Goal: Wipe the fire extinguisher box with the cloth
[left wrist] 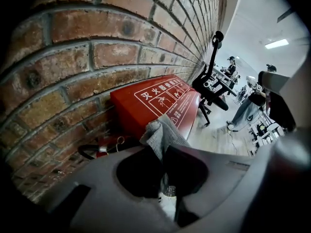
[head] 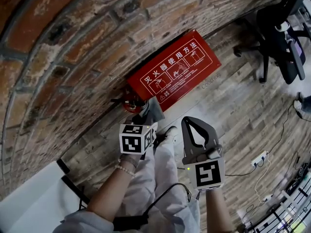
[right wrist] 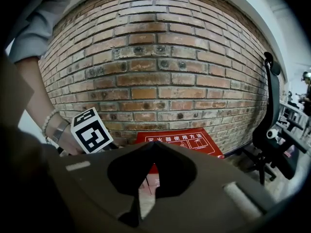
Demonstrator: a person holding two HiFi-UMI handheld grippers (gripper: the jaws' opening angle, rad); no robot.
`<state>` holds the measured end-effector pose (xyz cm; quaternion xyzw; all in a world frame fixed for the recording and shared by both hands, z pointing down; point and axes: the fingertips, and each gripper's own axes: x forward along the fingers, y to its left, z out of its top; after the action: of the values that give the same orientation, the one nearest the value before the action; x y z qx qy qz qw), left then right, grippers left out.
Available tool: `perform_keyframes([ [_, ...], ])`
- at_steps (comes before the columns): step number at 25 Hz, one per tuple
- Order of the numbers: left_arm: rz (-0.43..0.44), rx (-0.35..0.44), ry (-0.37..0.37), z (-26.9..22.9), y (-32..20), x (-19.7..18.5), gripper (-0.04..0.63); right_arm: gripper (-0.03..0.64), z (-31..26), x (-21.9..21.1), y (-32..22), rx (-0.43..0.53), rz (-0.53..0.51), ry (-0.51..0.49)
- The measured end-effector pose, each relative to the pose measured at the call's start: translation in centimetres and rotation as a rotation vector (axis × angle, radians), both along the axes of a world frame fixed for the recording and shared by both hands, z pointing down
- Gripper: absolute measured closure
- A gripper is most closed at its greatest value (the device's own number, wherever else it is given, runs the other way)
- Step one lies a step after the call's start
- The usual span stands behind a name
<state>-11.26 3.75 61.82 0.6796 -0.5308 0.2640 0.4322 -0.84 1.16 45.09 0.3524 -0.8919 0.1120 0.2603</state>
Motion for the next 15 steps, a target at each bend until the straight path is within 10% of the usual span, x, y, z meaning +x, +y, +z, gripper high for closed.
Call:
perform_keyframes([
  [15,0.184,0.293,0.077,-17.0,-4.3,1.4,0.583,0.611,-9.2,1.5,0.3,0.033,0.027,-0.018],
])
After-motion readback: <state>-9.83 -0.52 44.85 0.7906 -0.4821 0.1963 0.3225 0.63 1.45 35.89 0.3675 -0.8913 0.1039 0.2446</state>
